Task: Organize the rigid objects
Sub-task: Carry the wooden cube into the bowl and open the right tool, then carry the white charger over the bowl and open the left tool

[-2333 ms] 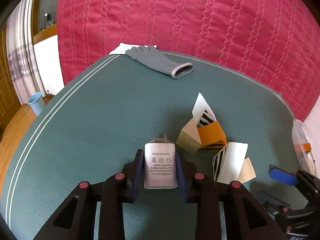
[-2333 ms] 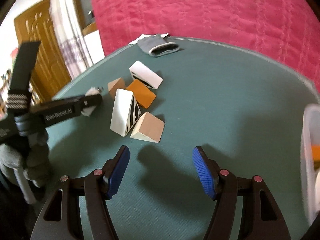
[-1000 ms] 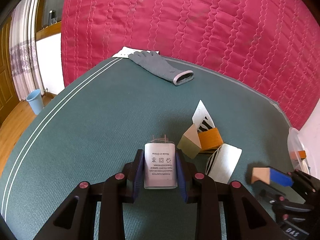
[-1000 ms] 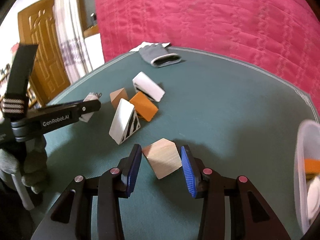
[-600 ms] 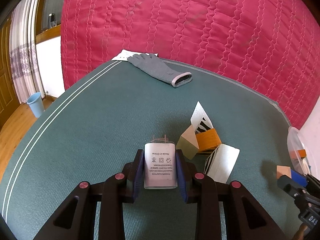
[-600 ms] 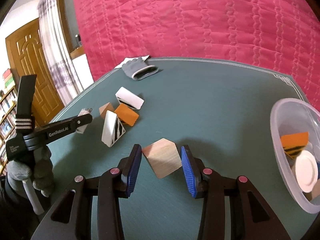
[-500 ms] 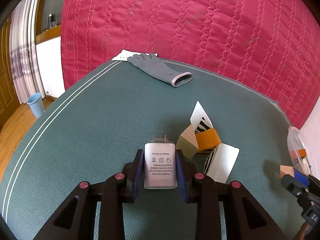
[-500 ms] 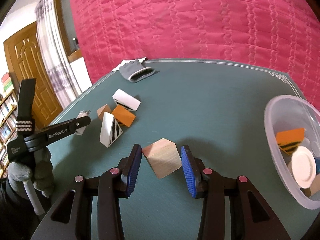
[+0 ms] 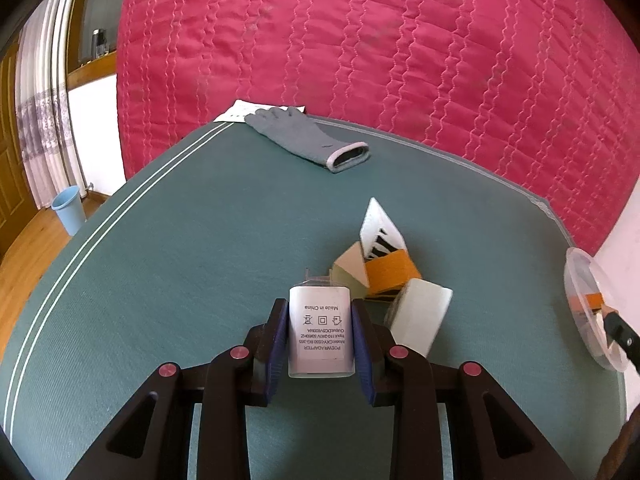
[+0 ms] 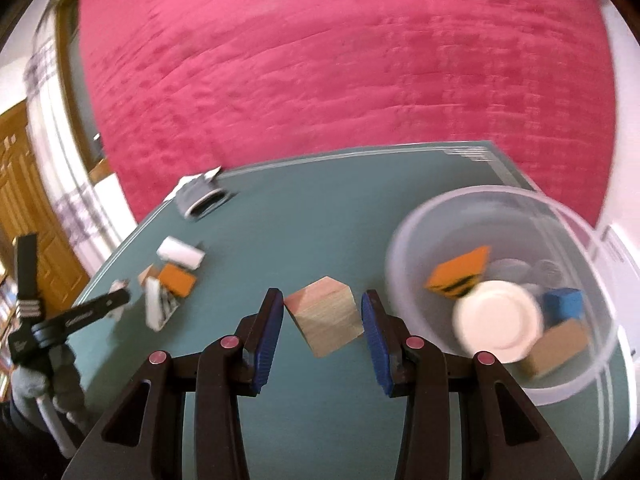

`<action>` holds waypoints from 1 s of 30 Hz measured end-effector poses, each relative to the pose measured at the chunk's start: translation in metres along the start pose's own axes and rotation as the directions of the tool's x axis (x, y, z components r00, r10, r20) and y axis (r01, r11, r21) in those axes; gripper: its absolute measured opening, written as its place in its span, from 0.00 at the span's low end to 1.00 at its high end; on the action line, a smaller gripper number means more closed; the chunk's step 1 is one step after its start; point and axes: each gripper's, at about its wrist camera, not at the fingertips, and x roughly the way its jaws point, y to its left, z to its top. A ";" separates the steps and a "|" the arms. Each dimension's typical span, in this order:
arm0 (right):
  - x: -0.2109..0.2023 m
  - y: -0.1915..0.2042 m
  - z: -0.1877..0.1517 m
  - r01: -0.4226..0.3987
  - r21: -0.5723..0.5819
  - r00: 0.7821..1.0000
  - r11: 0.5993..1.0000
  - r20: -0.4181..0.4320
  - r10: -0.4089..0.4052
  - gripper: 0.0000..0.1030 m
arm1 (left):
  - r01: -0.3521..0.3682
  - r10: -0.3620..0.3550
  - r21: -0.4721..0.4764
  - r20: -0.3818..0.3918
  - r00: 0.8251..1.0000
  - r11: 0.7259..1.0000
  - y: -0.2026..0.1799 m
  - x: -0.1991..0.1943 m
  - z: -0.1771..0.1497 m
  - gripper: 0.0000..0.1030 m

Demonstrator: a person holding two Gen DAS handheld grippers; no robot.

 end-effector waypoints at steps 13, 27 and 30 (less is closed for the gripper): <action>-0.030 -0.084 0.008 0.190 0.170 0.977 0.967 0.066 -0.204 0.41 | 0.056 -0.057 0.066 0.010 0.998 0.996 -0.034 -0.015 -0.001 0.31; -0.035 -0.142 0.006 0.276 0.314 0.948 0.909 0.070 -0.312 0.51 | 0.119 -0.121 0.159 0.002 0.993 0.980 -0.085 -0.024 -0.001 0.31; -0.039 -0.143 0.005 0.286 0.326 0.940 0.901 0.088 -0.330 0.51 | 0.138 -0.140 0.187 -0.002 0.990 0.973 -0.100 -0.025 -0.001 0.31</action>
